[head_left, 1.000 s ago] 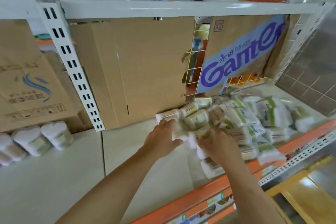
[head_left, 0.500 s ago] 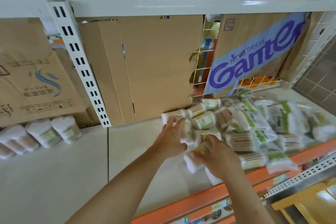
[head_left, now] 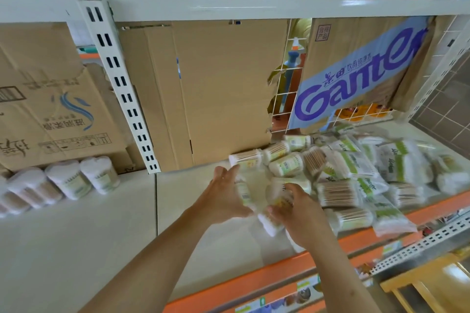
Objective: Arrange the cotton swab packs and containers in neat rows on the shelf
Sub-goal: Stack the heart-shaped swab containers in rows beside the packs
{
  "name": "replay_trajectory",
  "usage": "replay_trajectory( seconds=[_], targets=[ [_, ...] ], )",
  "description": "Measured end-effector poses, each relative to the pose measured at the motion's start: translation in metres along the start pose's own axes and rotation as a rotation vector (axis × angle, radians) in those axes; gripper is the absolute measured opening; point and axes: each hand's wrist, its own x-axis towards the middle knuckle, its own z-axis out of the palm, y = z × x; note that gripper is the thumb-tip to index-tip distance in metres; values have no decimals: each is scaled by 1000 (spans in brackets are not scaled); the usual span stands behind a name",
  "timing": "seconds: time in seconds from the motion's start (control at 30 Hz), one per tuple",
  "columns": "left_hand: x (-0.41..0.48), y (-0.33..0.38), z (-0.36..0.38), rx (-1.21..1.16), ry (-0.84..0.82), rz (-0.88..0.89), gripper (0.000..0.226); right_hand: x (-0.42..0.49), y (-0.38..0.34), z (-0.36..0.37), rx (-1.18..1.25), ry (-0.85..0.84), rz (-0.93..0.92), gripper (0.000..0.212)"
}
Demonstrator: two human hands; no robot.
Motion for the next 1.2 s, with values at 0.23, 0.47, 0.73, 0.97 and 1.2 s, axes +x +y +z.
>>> replay_trajectory(
  seconds=[0.23,0.47,0.73,0.97,1.2],
  targets=[
    [-46,-38,-13,-77,49,-24,97,-1,-25,16,14,-101,24,50],
    [-83,-56,-28,-318,128,-54,104,2,-53,40,125,-235,-13,86],
    [-122,-86,-53,-743,96,-131,108,-2,-100,79,481,-298,-113,47],
    [-157,-124,-78,-1224,381,-270,67,-12,-149,125,606,-387,-134,29],
    [-199,-171,-106,-1057,539,-374,66,-21,-195,164,617,-466,-115,49]
  ],
)
